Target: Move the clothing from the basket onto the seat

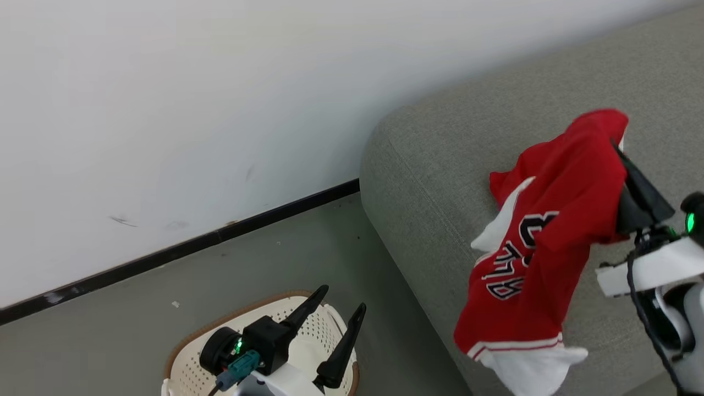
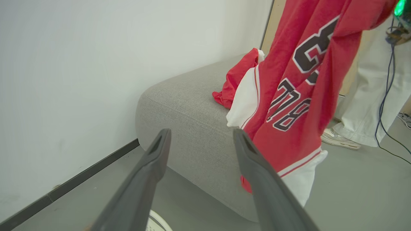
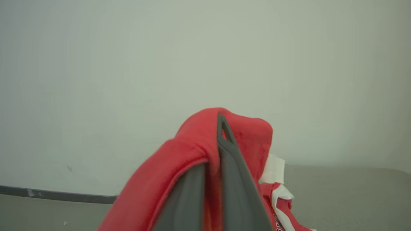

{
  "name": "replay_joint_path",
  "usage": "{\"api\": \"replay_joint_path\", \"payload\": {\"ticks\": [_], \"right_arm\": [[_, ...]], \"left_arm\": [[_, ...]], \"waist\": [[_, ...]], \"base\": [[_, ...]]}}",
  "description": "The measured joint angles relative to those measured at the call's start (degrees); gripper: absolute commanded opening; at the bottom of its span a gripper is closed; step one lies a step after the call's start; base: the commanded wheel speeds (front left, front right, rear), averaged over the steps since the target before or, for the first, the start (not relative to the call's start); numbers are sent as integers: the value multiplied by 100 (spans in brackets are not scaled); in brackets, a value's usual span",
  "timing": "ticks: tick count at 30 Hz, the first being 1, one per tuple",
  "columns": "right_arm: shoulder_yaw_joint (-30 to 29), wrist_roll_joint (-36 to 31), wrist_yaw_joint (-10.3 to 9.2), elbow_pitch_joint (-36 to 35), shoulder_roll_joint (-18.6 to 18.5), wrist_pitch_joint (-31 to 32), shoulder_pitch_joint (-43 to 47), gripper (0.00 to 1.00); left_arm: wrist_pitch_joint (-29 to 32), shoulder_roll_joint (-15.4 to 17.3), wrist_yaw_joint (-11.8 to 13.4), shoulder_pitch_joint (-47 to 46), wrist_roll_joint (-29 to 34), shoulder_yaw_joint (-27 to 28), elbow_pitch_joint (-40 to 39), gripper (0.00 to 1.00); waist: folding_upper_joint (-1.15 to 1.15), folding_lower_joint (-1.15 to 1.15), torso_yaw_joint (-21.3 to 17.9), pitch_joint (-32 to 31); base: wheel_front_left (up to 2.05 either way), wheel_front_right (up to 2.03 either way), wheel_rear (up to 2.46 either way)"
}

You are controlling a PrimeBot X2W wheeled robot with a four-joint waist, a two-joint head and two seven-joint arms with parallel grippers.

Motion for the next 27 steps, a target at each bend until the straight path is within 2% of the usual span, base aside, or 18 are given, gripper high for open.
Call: {"api": "replay_joint_path", "payload": {"ticks": [6, 16, 23, 27], "right_arm": [[134, 361, 0, 272, -71, 147, -1343, 0], [-840, 591, 0, 1391, -611, 661, -3323, 0], [-1299, 508, 0, 2475, -1000, 812, -3713, 0], [-1358, 292, 0, 3137, -1033, 792, -3590, 0]], "left_arm": [[-15, 58, 120, -1, 66, 89, -118, 100], [97, 218, 240, -81, 303, 97, -431, 100], [314, 297, 245, -272, 432, 44, -666, 100], [468, 315, 250, -363, 497, -44, -805, 100]], "waist": [[0, 0, -15, 198], [0, 0, 77, 581], [0, 0, 192, 879], [0, 0, 284, 1099]], "base": [[0, 0, 0], [0, 0, 0], [0, 0, 0], [0, 0, 0]]}}
